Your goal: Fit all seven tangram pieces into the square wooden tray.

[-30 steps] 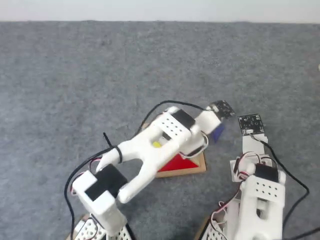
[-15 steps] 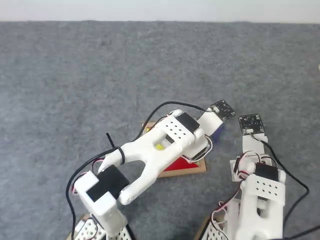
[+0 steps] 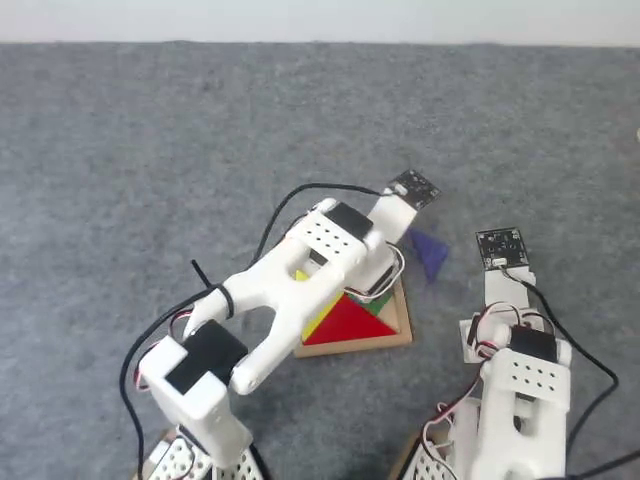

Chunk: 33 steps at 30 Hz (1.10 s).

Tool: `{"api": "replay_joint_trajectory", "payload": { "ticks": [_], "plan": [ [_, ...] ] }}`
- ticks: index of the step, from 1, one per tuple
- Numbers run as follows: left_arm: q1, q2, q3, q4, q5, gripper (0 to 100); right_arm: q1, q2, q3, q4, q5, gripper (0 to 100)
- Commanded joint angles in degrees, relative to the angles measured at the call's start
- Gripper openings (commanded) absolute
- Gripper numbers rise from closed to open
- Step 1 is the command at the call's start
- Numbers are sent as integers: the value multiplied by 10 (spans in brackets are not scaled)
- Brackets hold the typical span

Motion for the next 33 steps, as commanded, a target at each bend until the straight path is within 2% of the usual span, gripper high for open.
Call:
{"api": "replay_joint_trajectory", "payload": {
  "ticks": [1,6,14,21,33],
  "plan": [
    [-1,-11,-27,5,-12,147,3,6,-30,-8,5,53],
    [-13,-11,-51,4,-13,147,3,6,-29,-8,5,53],
    [-66,-3,-62,-56,-34,145,3,5,-28,-9,5,53],
    [-53,52,-58,-55,-37,145,-12,6,-28,-9,5,53],
    [-11,-1,-57,29,-38,111,-15,5,-28,-9,5,53]
  ]
}}
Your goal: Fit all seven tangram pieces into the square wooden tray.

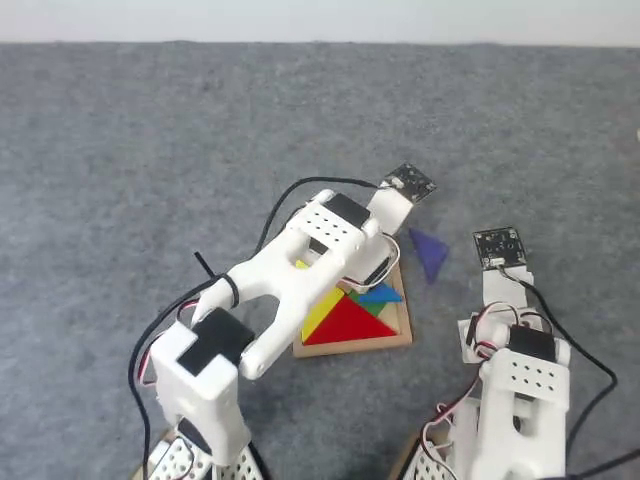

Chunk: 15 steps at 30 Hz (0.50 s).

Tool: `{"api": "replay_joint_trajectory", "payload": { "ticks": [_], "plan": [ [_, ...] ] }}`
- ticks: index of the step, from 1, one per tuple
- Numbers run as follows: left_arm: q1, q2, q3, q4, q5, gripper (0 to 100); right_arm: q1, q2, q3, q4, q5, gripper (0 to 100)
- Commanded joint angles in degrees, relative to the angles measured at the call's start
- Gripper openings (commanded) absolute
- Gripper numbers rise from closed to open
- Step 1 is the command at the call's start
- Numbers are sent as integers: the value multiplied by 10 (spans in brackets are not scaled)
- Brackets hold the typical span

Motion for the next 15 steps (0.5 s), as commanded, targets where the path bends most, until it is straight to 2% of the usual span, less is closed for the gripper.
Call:
{"api": "replay_joint_trajectory", "payload": {
  "ticks": [1,10,15],
  "plan": [
    [16,-47,-15,32,-7,111,-7,6,-28,-9,5,53],
    [17,-24,-13,80,-17,108,-6,6,-28,-9,5,53],
    [18,-33,0,80,-18,85,-6,6,-28,-9,5,53]
  ]
}}
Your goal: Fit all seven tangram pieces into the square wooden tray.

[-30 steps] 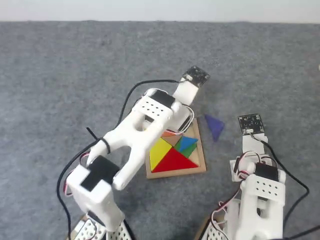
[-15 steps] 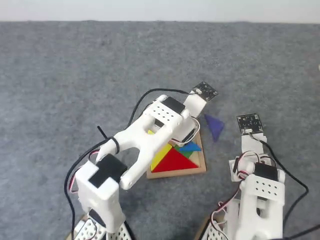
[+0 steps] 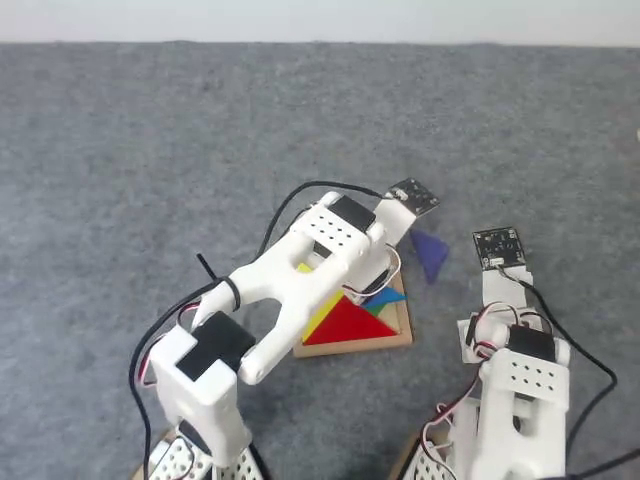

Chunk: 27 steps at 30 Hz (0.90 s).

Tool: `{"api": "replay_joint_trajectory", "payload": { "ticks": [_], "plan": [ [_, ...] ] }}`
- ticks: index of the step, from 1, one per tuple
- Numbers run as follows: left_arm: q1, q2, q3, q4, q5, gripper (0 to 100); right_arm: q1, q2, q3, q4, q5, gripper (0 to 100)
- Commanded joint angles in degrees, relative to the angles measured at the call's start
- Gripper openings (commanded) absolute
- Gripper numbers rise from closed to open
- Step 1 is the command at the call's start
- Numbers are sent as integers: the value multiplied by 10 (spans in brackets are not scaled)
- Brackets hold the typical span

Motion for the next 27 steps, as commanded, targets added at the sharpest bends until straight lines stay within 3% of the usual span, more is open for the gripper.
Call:
{"api": "replay_joint_trajectory", "payload": {
  "ticks": [1,9,16,27],
  "plan": [
    [4,-26,0,11,-9,85,-4,6,-28,-9,5,53],
    [47,-26,0,2,-5,86,6,1,-30,-9,-7,53],
    [63,-26,0,2,-4,86,165,1,-76,-21,-25,53],
    [62,-45,-2,7,-4,86,153,5,-62,-45,-25,53]
  ]
}}
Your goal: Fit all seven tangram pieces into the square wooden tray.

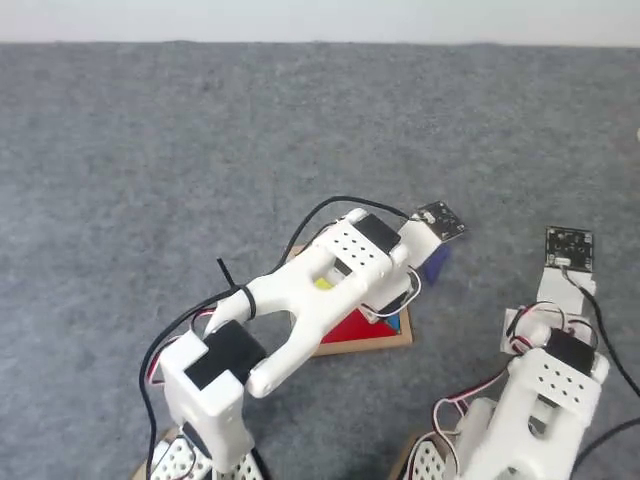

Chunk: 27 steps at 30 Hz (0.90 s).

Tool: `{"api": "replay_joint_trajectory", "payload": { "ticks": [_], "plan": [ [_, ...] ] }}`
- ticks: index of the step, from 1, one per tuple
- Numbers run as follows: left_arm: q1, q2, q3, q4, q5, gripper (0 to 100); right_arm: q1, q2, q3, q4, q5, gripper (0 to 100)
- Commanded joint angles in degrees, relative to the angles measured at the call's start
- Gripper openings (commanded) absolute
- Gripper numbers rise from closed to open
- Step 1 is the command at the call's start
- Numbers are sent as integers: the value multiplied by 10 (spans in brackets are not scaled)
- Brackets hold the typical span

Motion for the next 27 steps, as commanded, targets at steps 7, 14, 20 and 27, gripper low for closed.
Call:
{"api": "replay_joint_trajectory", "payload": {
  "ticks": [7,14,20,27],
  "plan": [
    [-1,-102,-5,-13,-1,86,-6,3,-12,-24,-6,53],
    [-1,-100,9,-44,-1,86,-29,5,-11,-23,-6,53],
    [7,-100,74,-93,-3,86,-29,5,-11,-23,-6,53],
    [35,-100,102,-103,-2,86,-30,6,-11,-22,-6,53]
  ]
}}
